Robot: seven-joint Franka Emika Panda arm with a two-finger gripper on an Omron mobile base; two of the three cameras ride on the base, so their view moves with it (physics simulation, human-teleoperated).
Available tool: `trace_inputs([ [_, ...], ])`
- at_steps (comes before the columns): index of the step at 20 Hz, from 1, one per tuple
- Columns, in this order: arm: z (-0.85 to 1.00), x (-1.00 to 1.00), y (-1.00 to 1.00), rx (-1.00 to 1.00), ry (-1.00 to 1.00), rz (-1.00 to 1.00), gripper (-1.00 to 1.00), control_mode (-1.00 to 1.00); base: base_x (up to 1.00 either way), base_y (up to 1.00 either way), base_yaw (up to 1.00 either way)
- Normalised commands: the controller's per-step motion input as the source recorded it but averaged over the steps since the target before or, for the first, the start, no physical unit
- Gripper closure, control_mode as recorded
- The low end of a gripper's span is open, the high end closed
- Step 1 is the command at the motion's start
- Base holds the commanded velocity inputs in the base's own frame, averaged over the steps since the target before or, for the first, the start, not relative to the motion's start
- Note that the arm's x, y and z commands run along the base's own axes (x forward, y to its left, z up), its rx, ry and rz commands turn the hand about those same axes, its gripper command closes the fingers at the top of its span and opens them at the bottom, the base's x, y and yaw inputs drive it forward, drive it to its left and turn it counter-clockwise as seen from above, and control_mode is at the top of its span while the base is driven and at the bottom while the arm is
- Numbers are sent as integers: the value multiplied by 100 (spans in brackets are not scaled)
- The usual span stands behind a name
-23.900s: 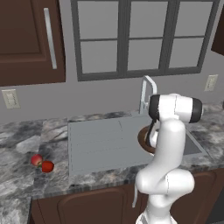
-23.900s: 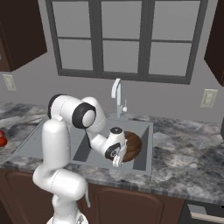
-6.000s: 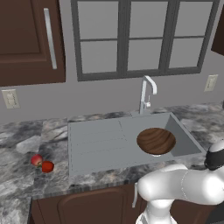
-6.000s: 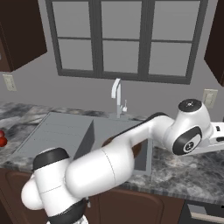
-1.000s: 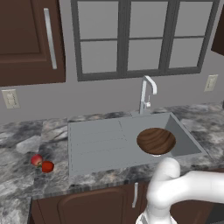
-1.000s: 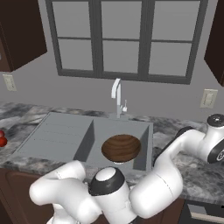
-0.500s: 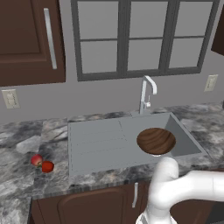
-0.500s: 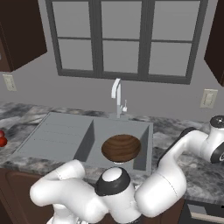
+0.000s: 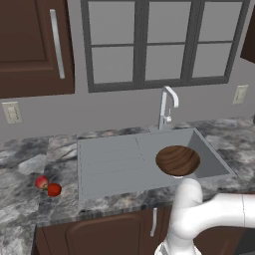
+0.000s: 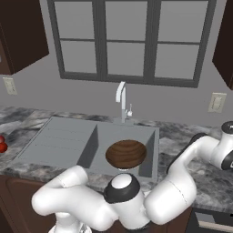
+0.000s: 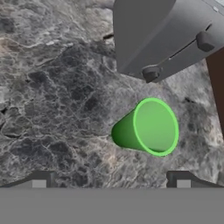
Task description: Remove the bell pepper and apple from the sink. Then move the bowl and cup from the counter to the sink for washing.
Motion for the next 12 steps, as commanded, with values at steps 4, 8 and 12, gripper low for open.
trace_inputs([
  [4,-11,7,-9,0,2,0,-100,-100,0,0,0],
  [8,-10,7,-7,0,3,0,-100,-100,0,0,0],
  [12,-10,9,-8,0,1,0,-100,-100,0,0,0],
])
